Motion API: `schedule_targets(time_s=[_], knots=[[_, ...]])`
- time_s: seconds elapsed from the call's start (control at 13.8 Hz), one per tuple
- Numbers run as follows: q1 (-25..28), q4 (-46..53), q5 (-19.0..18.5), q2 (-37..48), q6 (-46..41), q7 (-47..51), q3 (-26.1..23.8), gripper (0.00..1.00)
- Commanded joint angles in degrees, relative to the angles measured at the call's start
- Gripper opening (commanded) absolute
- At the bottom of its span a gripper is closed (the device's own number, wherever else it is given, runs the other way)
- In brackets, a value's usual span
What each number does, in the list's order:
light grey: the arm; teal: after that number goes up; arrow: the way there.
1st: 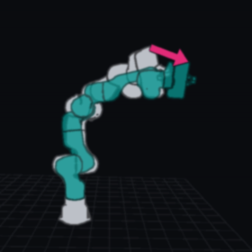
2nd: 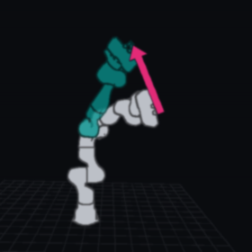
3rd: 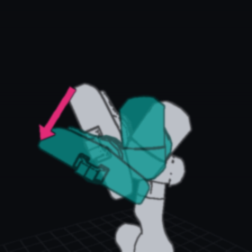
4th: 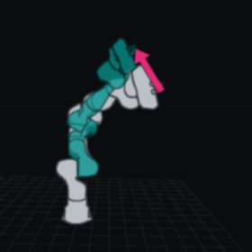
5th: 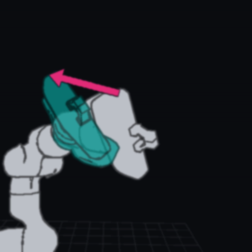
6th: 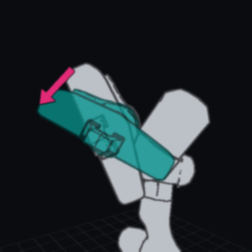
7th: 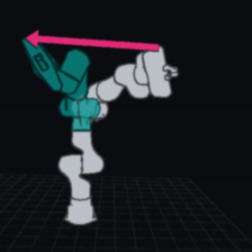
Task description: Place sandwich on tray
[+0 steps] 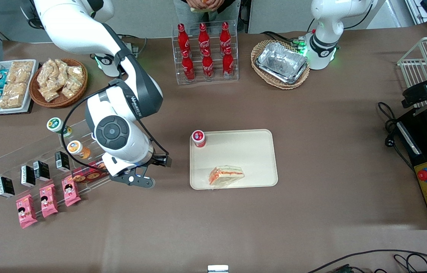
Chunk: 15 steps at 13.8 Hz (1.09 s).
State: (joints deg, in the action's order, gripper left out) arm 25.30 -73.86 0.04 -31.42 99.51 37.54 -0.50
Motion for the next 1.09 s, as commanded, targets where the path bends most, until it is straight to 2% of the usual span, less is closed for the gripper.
schedule_targets(time_s=[0.0, 0.36, 0.87, 1.02], knots=[[-0.42, -2.96, 0.41, 3.21, -0.37, -7.38, -0.11, 1.00], [-4.28, -4.98, 0.31, 4.88, -0.11, -22.66, 0.33, 1.00], [-8.76, -9.45, -1.01, 9.70, -0.37, -31.03, 0.50, 1.00], [-10.44, -14.27, -2.05, 13.82, 3.12, -31.66, 0.77, 1.00]])
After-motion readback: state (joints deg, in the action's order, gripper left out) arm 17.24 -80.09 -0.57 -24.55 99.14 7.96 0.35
